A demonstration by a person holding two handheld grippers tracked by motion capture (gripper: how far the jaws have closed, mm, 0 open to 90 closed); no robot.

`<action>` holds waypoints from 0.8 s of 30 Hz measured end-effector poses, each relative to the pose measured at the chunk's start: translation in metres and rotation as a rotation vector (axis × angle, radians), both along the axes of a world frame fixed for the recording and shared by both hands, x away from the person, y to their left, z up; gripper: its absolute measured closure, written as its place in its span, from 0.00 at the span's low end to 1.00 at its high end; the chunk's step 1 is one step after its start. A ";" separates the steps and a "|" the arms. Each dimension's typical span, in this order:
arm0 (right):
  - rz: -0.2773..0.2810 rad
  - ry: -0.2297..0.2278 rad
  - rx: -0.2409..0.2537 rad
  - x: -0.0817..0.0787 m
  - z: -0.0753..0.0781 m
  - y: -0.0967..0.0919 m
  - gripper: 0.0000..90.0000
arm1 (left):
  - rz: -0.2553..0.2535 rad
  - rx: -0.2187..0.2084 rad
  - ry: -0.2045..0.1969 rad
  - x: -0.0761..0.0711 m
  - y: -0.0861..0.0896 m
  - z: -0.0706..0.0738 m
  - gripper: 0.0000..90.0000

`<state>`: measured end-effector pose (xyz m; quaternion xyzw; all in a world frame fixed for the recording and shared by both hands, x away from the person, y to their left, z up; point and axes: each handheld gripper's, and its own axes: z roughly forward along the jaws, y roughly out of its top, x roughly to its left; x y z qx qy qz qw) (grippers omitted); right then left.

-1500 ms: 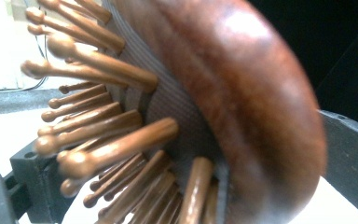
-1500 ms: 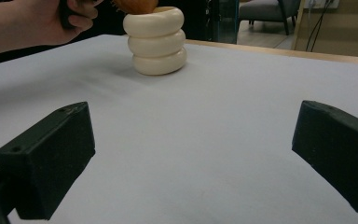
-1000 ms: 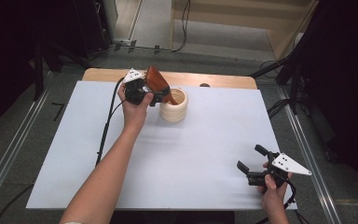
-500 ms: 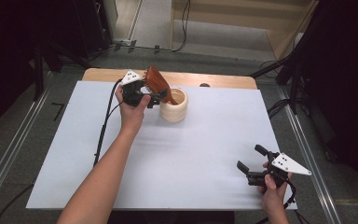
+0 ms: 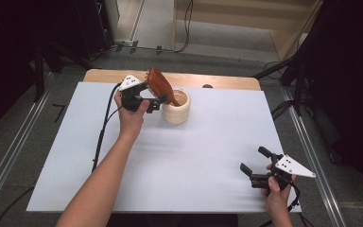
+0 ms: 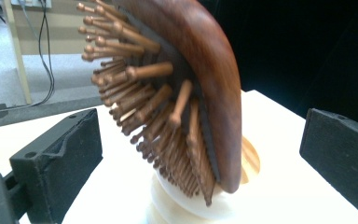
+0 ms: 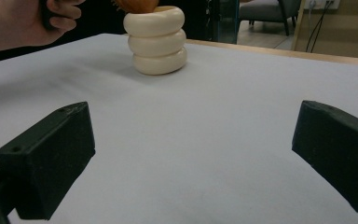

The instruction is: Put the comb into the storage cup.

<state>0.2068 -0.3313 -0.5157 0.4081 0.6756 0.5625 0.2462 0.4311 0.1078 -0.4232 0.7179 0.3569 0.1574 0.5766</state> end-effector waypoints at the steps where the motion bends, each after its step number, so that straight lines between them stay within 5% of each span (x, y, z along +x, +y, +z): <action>1: 0.000 0.001 -0.001 0.000 0.000 0.000 0.00 | 0.004 0.002 -0.003 -0.001 0.001 0.000 0.00; 24: -0.001 0.002 -0.017 0.001 0.000 0.001 0.00 | 0.001 0.027 -0.038 -0.034 0.024 -0.004 0.00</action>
